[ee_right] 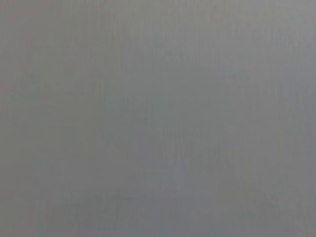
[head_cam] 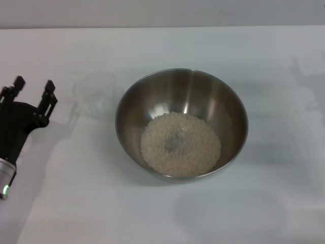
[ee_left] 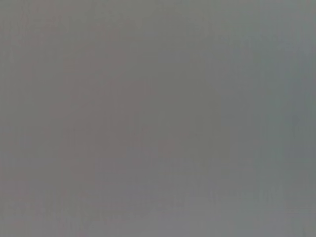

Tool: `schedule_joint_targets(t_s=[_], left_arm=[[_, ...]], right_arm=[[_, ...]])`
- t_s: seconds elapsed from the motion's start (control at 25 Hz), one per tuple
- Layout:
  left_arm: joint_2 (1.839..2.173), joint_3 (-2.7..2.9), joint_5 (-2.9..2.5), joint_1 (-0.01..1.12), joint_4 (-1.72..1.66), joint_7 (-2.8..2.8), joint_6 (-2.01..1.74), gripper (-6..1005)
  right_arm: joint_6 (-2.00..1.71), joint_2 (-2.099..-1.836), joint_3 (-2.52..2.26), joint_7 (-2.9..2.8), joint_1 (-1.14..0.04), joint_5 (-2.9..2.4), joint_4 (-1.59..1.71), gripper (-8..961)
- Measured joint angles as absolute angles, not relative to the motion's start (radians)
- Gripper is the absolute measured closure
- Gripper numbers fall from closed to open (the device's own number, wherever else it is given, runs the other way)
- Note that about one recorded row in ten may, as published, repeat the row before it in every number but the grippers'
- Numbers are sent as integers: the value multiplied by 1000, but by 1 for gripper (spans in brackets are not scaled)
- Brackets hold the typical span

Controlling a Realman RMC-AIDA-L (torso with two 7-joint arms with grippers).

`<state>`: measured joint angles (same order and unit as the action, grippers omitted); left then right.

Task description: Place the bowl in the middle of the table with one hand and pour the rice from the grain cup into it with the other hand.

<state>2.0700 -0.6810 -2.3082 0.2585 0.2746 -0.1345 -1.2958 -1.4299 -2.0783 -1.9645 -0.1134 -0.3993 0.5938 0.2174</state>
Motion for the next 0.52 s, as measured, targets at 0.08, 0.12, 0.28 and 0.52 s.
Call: schedule_joint_targets(t_s=[0.08, 0.12, 0.28, 0.52], left_arm=[[2070, -687, -2307, 259, 275, -149, -1310, 346], [2070, -694, -2306, 260, 276, -160, -1319, 343], [2074, -720, -2305, 268, 284, -168, -1337, 287], [2078, -725, -2304, 292, 285, -169, -1342, 178]], right_arm=[[-1429, -2079, -1967, -114, -396, 594, 216, 136], [-1429, -2081, -1969, -116, -394, 593, 215, 136], [-1421, -2083, -1972, -147, -386, 589, 212, 136], [-1417, -2085, -1974, -172, -377, 588, 206, 136]])
